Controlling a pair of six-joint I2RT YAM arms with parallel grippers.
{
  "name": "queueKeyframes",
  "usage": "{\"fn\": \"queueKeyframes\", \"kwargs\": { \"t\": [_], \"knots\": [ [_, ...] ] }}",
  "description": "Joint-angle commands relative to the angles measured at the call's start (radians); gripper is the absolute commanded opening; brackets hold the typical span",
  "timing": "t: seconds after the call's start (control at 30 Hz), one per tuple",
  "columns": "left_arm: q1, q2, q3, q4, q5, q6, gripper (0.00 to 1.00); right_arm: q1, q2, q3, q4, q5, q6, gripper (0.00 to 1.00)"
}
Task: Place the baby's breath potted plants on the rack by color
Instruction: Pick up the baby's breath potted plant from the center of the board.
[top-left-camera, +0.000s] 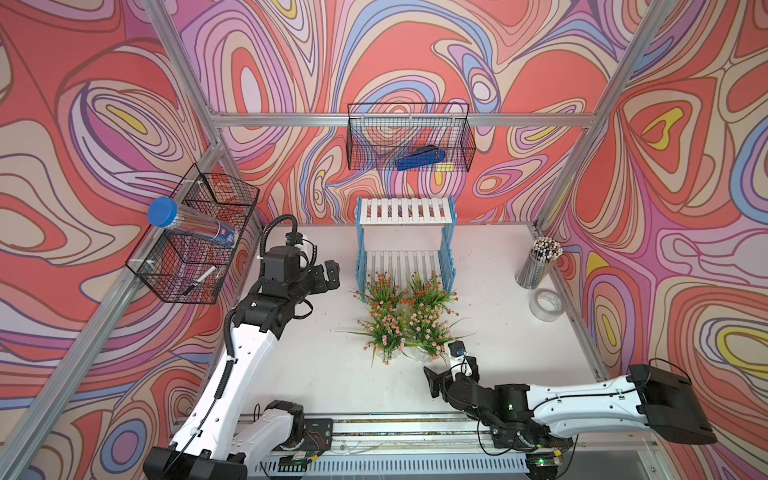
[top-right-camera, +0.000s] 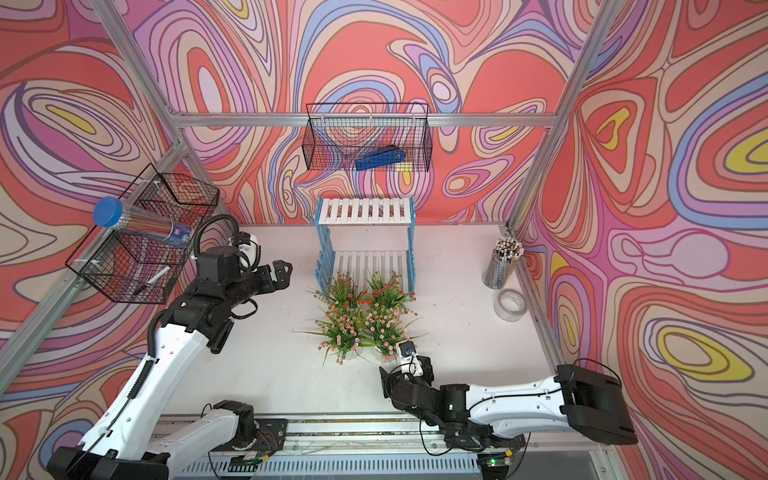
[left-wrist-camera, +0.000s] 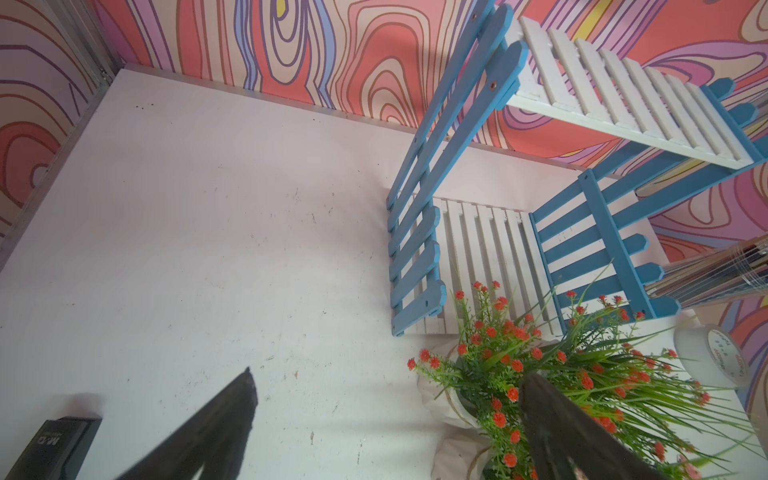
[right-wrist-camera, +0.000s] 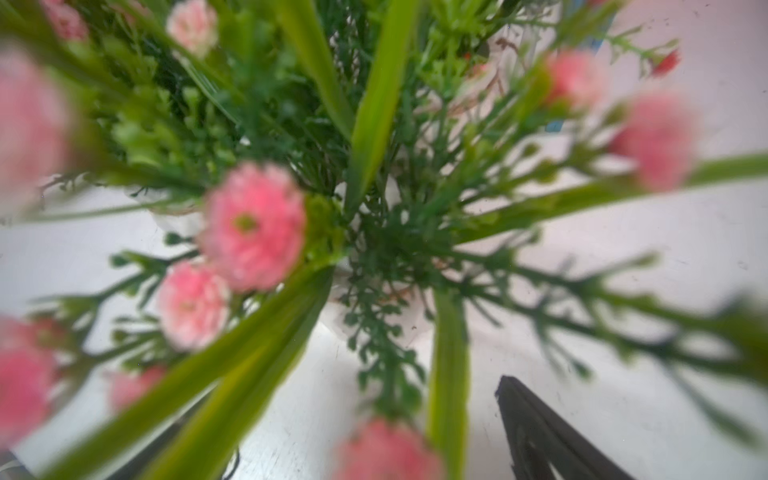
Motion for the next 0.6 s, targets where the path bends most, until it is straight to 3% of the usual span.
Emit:
{"fn": "queueKeyframes", "kwargs": {
  "t": [0.0, 0.2, 0.4, 0.57],
  "knots": [
    [-0.008, -0.011, -0.012, -0.009, 0.007, -0.022, 1.00, 0.005, 0.007, -0.016, 0.043, 0.061, -0.040, 0.98],
    [-0.014, 0.008, 0.000, -0.002, 0.007, -0.023, 1.00, -0.002, 0.128, -0.026, 0.260, 0.092, -0.144, 0.98],
    [-0.021, 0.016, 0.023, -0.019, 0.003, -0.017, 1.00, -0.069, 0.262, 0.013, 0.380, 0.021, -0.199, 0.98],
    [-0.025, 0.013, 0.027, -0.032, 0.002, -0.013, 1.00, -0.155, 0.291, 0.036, 0.409, -0.040, -0.225, 0.98]
  ]
}}
